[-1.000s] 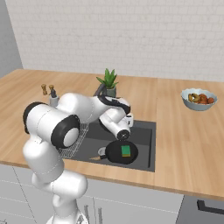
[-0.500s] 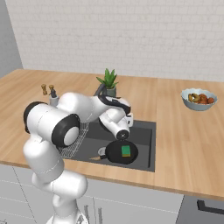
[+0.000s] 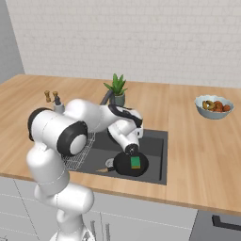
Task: Pick the pan and sponge and place them into the sink. Then turn on the water.
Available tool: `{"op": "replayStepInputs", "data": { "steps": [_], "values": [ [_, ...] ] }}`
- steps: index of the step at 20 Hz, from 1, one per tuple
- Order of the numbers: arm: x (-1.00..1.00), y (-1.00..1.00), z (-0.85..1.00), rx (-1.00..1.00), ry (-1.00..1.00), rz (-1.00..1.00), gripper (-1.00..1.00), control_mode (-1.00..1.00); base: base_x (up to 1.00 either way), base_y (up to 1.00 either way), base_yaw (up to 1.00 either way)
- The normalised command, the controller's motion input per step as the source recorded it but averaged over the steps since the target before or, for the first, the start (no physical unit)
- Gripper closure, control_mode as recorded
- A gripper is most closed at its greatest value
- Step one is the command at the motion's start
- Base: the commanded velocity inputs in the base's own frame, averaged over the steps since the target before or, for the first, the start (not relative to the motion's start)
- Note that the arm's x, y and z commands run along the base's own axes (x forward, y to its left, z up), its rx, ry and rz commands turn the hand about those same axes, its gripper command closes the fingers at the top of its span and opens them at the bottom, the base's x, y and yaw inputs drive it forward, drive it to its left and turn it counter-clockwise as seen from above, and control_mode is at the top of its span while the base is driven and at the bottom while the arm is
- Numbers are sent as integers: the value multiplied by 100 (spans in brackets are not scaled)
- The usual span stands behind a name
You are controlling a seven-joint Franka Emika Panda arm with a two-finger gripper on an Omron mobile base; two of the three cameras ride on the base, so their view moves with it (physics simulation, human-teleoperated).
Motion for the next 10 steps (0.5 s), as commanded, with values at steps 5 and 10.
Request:
{"op": "replayStepInputs", "data": {
  "steps": [5,10],
  "values": [
    [17,0,-2,0,0,0,-100,-100,0,0,0],
    [14,7,0,0,0,0,-100,-100,0,0,0]
  ]
}}
